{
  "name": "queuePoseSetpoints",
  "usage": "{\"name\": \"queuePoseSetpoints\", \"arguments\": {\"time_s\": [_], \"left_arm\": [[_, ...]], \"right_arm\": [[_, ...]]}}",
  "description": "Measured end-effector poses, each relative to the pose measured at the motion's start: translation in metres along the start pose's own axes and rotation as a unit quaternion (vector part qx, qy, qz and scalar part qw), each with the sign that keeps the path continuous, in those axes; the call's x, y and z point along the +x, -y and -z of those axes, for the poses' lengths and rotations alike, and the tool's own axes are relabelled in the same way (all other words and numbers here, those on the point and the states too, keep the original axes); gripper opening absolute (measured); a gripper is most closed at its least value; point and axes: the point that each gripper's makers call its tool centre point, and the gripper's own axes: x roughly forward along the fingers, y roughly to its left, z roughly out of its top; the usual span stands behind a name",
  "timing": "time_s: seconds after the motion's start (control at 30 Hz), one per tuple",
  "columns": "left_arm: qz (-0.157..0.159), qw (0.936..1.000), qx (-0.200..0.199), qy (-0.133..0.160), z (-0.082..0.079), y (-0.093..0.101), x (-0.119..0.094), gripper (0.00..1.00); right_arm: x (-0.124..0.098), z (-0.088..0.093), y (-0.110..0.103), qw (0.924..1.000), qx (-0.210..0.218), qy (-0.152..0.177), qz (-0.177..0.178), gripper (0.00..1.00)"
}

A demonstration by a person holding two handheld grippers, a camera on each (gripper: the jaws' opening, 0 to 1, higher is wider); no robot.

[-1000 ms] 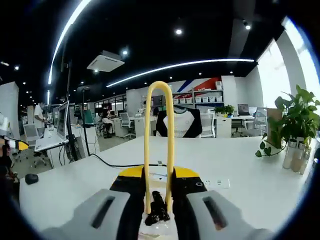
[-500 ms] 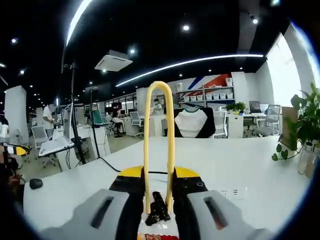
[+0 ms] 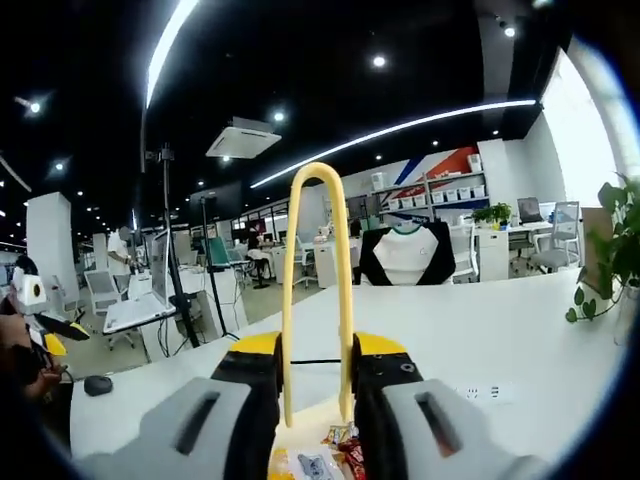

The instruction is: Place the target food into the container with the food tongs after gripping and lifting it, then release it inside without dropping or visibly crushing the food.

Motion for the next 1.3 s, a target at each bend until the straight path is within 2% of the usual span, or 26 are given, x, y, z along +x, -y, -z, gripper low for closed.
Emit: {"name": "queuePoseSetpoints", "arguments": {"time_s": [0.27, 0.43, 0.5, 0.67, 0.8, 0.87, 0.9, 0.93, 1.0, 1.07, 1.1, 1.13, 1.17, 1.2, 1.23, 1.27, 1.3], "left_arm": [[0.023, 0.9994, 0.020, -0.018, 0.001, 0.008, 0.007, 0.53], [0.022, 0.9986, 0.035, -0.032, 0.006, 0.010, 0.014, 0.53], [0.023, 0.9986, 0.034, -0.032, 0.006, 0.011, 0.015, 0.53], [0.019, 0.9985, 0.038, -0.036, 0.005, 0.011, 0.019, 0.53], [0.024, 0.9983, 0.041, -0.033, -0.002, 0.012, 0.020, 0.53], [0.026, 0.9981, 0.045, -0.034, -0.003, 0.012, 0.022, 0.53], [0.028, 0.9982, 0.043, -0.032, -0.005, 0.013, 0.023, 0.52], [0.036, 0.9986, 0.032, -0.023, -0.009, 0.016, 0.025, 0.51], [0.070, 0.9976, 0.001, -0.004, -0.019, 0.030, 0.030, 0.50], [0.110, 0.9937, -0.017, 0.012, -0.030, 0.046, 0.035, 0.45], [0.140, 0.9893, -0.032, 0.023, -0.039, 0.059, 0.039, 0.44], [0.153, 0.9870, -0.041, 0.029, -0.043, 0.064, 0.040, 0.44], [0.184, 0.9801, -0.063, 0.042, -0.052, 0.077, 0.044, 0.44], [0.219, 0.9707, -0.079, 0.058, -0.063, 0.093, 0.047, 0.44], [0.238, 0.9647, -0.089, 0.069, -0.071, 0.101, 0.049, 0.43], [0.268, 0.9558, -0.098, 0.069, -0.078, 0.115, 0.052, 0.43], [0.283, 0.9519, -0.098, 0.064, -0.081, 0.124, 0.055, 0.43]], "right_arm": [[-0.019, -0.006, -0.002, 0.9999, 0.004, 0.009, 0.008, 0.25], [-0.037, 0.003, -0.005, 0.9993, -0.003, 0.010, 0.035, 0.25], [-0.041, 0.005, -0.006, 0.9992, 0.006, 0.013, 0.037, 0.25], [-0.063, 0.013, -0.001, 0.9958, 0.044, 0.024, 0.077, 0.25], [-0.079, 0.019, -0.009, 0.9912, 0.106, 0.035, 0.071, 0.25], [-0.086, 0.020, -0.014, 0.9842, 0.159, 0.048, 0.061, 0.25], [-0.087, 0.020, -0.014, 0.9820, 0.172, 0.052, 0.060, 0.25], [-0.092, 0.019, -0.020, 0.9710, 0.225, 0.067, 0.044, 0.24], [-0.097, 0.017, -0.030, 0.9624, 0.259, 0.080, 0.021, 0.24], [-0.101, 0.011, -0.043, 0.9620, 0.257, 0.092, -0.001, 0.24], [-0.103, 0.002, -0.056, 0.9520, 0.284, 0.110, -0.031, 0.24], [-0.104, -0.001, -0.061, 0.9482, 0.293, 0.116, -0.042, 0.23], [-0.107, -0.012, -0.073, 0.9376, 0.311, 0.139, -0.072, 0.23], [-0.108, -0.017, -0.080, 0.9323, 0.319, 0.147, -0.086, 0.23], [-0.108, -0.020, -0.088, 0.9294, 0.322, 0.150, -0.101, 0.23], [-0.108, -0.023, -0.094, 0.9291, 0.319, 0.151, -0.111, 0.23], [-0.107, -0.027, -0.106, 0.9301, 0.310, 0.151, -0.128, 0.23]]}}
